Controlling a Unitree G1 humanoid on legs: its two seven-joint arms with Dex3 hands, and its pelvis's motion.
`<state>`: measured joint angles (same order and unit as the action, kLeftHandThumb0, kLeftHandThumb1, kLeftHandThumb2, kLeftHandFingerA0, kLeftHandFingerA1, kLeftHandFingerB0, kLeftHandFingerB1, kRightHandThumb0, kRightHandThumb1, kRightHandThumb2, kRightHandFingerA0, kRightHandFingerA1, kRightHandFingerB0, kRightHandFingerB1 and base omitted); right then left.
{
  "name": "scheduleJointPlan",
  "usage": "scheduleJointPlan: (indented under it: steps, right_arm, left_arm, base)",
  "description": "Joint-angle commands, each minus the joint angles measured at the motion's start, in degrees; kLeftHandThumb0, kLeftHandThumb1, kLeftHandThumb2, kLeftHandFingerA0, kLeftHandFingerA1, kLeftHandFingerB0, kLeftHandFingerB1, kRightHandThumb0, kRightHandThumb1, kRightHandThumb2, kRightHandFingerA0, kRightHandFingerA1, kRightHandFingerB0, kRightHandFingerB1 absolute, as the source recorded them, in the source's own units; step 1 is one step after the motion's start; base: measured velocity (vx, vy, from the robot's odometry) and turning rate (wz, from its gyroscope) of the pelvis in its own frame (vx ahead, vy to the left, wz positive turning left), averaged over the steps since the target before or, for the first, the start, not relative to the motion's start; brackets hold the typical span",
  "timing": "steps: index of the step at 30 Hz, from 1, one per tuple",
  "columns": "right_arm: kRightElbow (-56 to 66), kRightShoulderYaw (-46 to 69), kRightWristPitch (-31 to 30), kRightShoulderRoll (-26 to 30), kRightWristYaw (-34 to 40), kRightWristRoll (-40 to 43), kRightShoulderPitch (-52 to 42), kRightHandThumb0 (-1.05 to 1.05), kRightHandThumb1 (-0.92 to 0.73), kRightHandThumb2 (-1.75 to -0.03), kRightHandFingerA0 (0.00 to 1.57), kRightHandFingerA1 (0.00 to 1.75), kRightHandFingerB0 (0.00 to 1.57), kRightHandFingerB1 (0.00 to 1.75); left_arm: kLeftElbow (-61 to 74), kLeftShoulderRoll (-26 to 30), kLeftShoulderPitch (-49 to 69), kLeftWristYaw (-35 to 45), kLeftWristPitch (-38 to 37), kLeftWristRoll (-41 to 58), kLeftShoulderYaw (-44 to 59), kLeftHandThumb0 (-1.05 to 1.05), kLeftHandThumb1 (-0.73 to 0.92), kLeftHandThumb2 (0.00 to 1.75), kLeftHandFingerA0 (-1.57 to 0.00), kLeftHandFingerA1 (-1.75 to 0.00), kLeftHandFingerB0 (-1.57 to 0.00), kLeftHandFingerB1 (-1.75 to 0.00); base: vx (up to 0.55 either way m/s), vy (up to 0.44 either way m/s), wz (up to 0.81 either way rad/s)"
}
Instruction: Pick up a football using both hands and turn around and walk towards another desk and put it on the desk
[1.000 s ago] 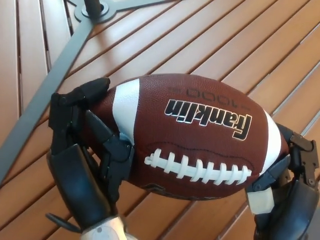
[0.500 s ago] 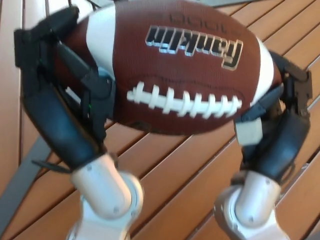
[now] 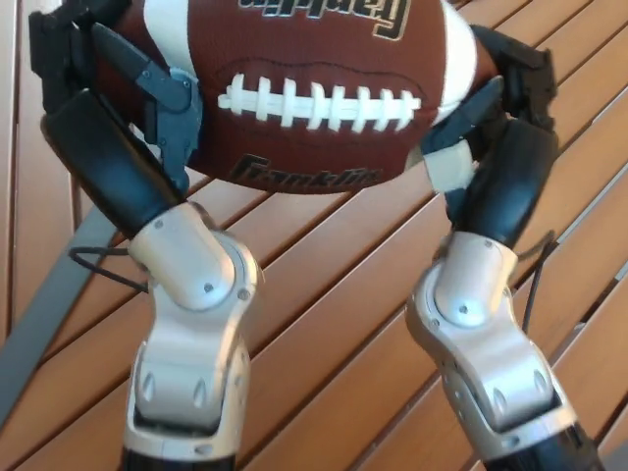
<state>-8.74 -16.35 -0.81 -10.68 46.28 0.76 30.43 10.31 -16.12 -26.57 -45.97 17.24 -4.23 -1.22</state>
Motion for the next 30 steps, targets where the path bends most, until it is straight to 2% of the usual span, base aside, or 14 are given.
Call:
scheduleJointPlan:
  steps: [1,2,5,6,8,9,14,15,16,24,25,28,29,30]
  right_arm:
    - [-18.4,0.9,-4.4,-2.4,-15.3,1.6,10.8,-0.18,-0.44,-1.12,0.88,1.7,0.78,1.56]
    - [-19.4,1.2,-4.3,-2.4,-15.6,1.6,11.2,-0.18,-0.45,-1.09,0.88,1.69,0.78,1.54]
    - [-22.0,2.1,-3.7,-2.7,-16.2,1.5,12.2,-0.18,-0.45,-1.09,0.88,1.69,0.78,1.54]
    - [-25.3,2.9,-4.0,-2.4,-16.9,1.8,13.2,-0.19,-0.49,-1.14,0.9,1.67,0.77,1.49]
    - [-31.5,4.6,-4.3,-2.0,-18.2,2.2,15.0,-0.17,-0.47,-1.15,0.9,1.66,0.79,1.48]
    - [-33.7,5.3,-3.8,-1.9,-18.6,2.2,15.6,-0.2,-0.47,-1.17,0.91,1.65,0.8,1.47]
    - [-37.4,6.7,-1.4,-2.1,-19.6,1.7,16.7,-0.2,-0.47,-1.16,0.92,1.64,0.81,1.45]
    - [-38.2,6.5,-2.3,-1.9,-19.5,0.9,16.5,-0.22,-0.46,-1.17,0.94,1.63,0.81,1.45]
    - [-39.2,6.1,-3.7,-1.6,-19.1,-0.3,16.0,-0.22,-0.46,-1.17,0.94,1.63,0.81,1.45]
    - [-40.5,7.0,-2.4,-1.8,-20.0,-0.8,15.1,-0.18,-0.48,-1.14,0.92,1.66,0.79,1.47]
    - [-38.4,6.0,-5.0,-1.0,-21.5,-1.3,14.0,-0.18,-0.49,-1.12,0.87,1.59,0.82,1.43]
    - [-37.2,5.0,-6.9,-0.6,-22.8,-1.8,13.3,-0.19,-0.46,-1.17,0.87,1.57,0.85,1.4]
    - [-36.7,4.3,-7.0,-0.2,-23.6,-2.3,13.0,-0.19,-0.46,-1.15,0.91,1.52,0.89,1.28]
    - [-36.2,3.6,-6.8,0.4,-24.3,-2.9,12.7,-0.19,-0.46,-1.15,0.91,1.52,0.89,1.28]
  left_arm:
    - [-19.3,-3.4,-6.0,9.6,-3.6,12.2,8.1,-0.14,0.62,0.89,-0.96,-1.41,-0.87,-1.39]
    - [-20.3,-3.5,-6.4,9.6,-3.6,12.2,8.7,-0.15,0.61,0.85,-1.0,-1.36,-0.86,-1.41]
    - [-22.6,-3.6,-7.5,9.8,-4.1,12.1,10.0,-0.15,0.61,0.85,-1.0,-1.36,-0.86,-1.41]
    - [-26.5,-3.0,-8.6,10.1,-3.8,12.4,11.4,-0.19,0.63,0.89,-0.94,-1.45,-0.83,-1.42]
    - [-33.5,-1.6,-10.5,10.5,-3.0,12.5,13.1,-0.21,0.62,0.94,-0.93,-1.48,-0.84,-1.41]
    - [-35.9,-0.7,-11.1,10.9,-2.6,11.6,12.8,-0.21,0.63,0.91,-0.93,-1.45,-0.85,-1.37]
    - [-38.7,-0.3,-12.1,11.2,-3.6,11.4,12.8,-0.22,0.62,0.91,-0.93,-1.45,-0.85,-1.37]
    - [-39.8,0.4,-12.1,12.1,-2.0,10.8,12.1,-0.24,0.7,0.8,-0.96,-1.38,-0.85,-1.19]
    - [-41.2,1.4,-12.0,13.3,0.7,9.9,10.9,-0.24,0.7,0.8,-0.96,-1.38,-0.85,-1.19]
    - [-41.9,1.2,-11.1,14.6,-1.0,10.9,11.0,-0.23,0.7,0.8,-0.96,-1.37,-0.84,-1.22]
    - [-40.2,2.9,-9.6,16.5,2.7,8.7,8.1,-0.27,0.76,0.68,-0.95,-1.26,-0.79,-1.02]
    - [-38.9,4.1,-8.3,17.4,4.0,8.6,6.6,-0.26,0.73,0.68,-0.97,-1.3,-0.81,-1.06]
    - [-38.4,4.6,-8.1,17.9,4.6,8.9,6.2,-0.26,0.71,0.7,-1.01,-1.37,-0.83,-1.17]
    - [-38.0,5.0,-8.0,18.4,5.1,9.2,6.1,-0.26,0.71,0.7,-1.01,-1.37,-0.83,-1.17]
  base:
    - [0.0,0.0,0.0]
    - [0.0,0.0,0.0]
    - [0.0,0.0,0.0]
    - [0.0,0.0,0.0]
    - [0.0,0.0,0.0]
    - [0.0,0.0,0.0]
    - [0.0,0.0,0.0]
    - [0.0,0.0,0.0]
    - [0.0,0.0,0.0]
    - [0.0,0.0,0.0]
    - [0.0,0.0,0.0]
    - [0.0,0.0,0.0]
    - [0.0,0.0,0.0]
    - [0.0,0.0,0.0]
